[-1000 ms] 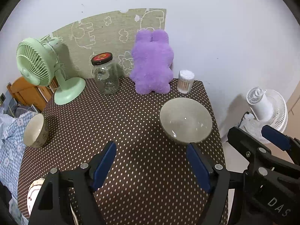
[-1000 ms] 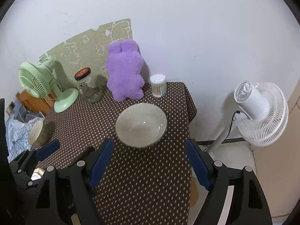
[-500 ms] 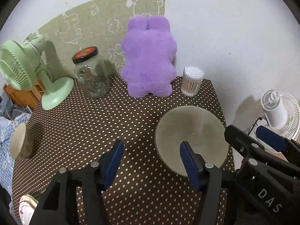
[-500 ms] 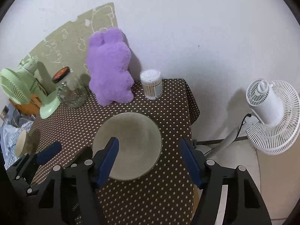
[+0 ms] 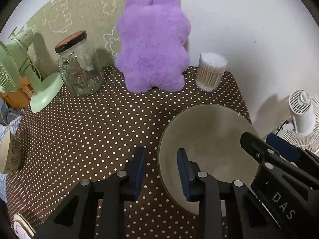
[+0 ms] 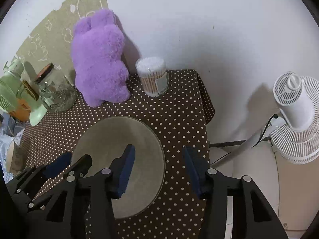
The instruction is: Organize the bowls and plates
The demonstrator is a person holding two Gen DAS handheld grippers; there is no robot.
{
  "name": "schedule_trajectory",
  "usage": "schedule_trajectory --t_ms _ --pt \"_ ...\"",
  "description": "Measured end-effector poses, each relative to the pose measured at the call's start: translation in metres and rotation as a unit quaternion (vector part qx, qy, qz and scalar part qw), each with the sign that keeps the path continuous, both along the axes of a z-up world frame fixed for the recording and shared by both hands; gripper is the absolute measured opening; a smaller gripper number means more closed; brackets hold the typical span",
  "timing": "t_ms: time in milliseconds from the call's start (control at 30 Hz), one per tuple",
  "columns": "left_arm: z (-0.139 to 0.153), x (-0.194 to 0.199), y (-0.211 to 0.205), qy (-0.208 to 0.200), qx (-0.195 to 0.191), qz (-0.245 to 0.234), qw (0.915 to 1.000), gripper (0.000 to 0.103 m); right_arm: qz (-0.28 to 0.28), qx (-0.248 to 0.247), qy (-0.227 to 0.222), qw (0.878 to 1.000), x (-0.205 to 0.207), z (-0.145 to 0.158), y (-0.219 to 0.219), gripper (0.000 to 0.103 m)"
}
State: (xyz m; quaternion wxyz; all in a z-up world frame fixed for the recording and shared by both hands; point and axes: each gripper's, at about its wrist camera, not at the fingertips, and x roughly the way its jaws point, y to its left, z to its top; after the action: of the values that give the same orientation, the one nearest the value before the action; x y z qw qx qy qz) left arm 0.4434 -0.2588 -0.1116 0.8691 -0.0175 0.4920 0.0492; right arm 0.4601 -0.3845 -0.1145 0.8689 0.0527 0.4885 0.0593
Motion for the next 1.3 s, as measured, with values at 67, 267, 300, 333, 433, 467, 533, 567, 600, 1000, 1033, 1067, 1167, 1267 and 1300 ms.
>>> schedule_trajectory --t_ms 67,267,300,333,433,467,533,567,600,1000,1033,1067,1167,1267,1300 --pt "-0.003 0.004 0.000 -0.002 -0.005 0.002 1.0000 0.028 0.000 0.001 0.004 1.000 0.003 -0.005 0.000 0.048" --pt "-0.014 0.013 0.001 0.009 -0.007 0.003 0.9999 0.023 0.003 -0.002 0.013 1.000 0.009 -0.015 0.002 0.040" --pt "-0.016 0.014 0.002 0.010 -0.009 0.003 0.9999 0.023 0.004 -0.001 0.014 1.000 0.010 -0.016 0.003 0.038" --pt "-0.017 0.015 0.002 0.010 -0.011 0.002 0.9999 0.022 0.004 -0.001 0.014 1.000 0.010 -0.017 0.003 0.034" --pt "-0.020 0.020 0.001 0.010 -0.017 -0.005 0.9998 0.014 0.005 0.002 0.014 1.000 0.012 -0.019 0.002 0.029" --pt "-0.021 0.020 0.000 0.010 -0.017 -0.007 0.9998 0.013 0.008 0.003 0.013 1.000 0.012 -0.019 0.002 0.027" --pt "-0.021 0.021 0.001 0.009 -0.018 -0.011 0.9997 0.013 0.019 0.012 0.013 1.000 0.012 -0.018 0.002 0.018" --pt "-0.021 0.022 0.001 0.010 -0.019 -0.012 0.9997 0.013 0.019 0.010 0.012 1.000 0.011 -0.018 0.003 0.017" --pt "-0.021 0.022 0.001 0.011 -0.019 -0.013 0.9997 0.013 0.020 0.009 0.011 1.000 0.011 -0.017 0.004 0.017" --pt "-0.013 -0.001 -0.002 0.019 -0.014 -0.022 0.9995 0.013 0.025 0.003 0.010 1.000 -0.009 -0.007 0.006 0.017" --pt "-0.013 -0.004 -0.002 0.020 -0.012 -0.023 0.9995 0.013 0.028 0.001 0.010 1.000 -0.012 -0.006 0.007 0.017" --pt "-0.013 -0.007 -0.001 0.021 -0.013 -0.022 0.9994 0.014 0.029 0.000 0.010 1.000 -0.015 -0.006 0.009 0.017" --pt "-0.013 -0.021 0.004 0.031 -0.016 -0.016 0.9993 0.014 0.033 0.002 0.016 0.999 -0.025 -0.005 0.012 0.017" --pt "-0.012 -0.033 0.008 0.034 -0.015 -0.014 0.9992 0.014 0.033 0.005 0.022 0.999 -0.036 -0.003 0.015 0.017" --pt "-0.011 -0.038 0.009 0.034 -0.014 -0.015 0.9992 0.014 0.031 0.006 0.023 0.999 -0.041 -0.001 0.015 0.017"
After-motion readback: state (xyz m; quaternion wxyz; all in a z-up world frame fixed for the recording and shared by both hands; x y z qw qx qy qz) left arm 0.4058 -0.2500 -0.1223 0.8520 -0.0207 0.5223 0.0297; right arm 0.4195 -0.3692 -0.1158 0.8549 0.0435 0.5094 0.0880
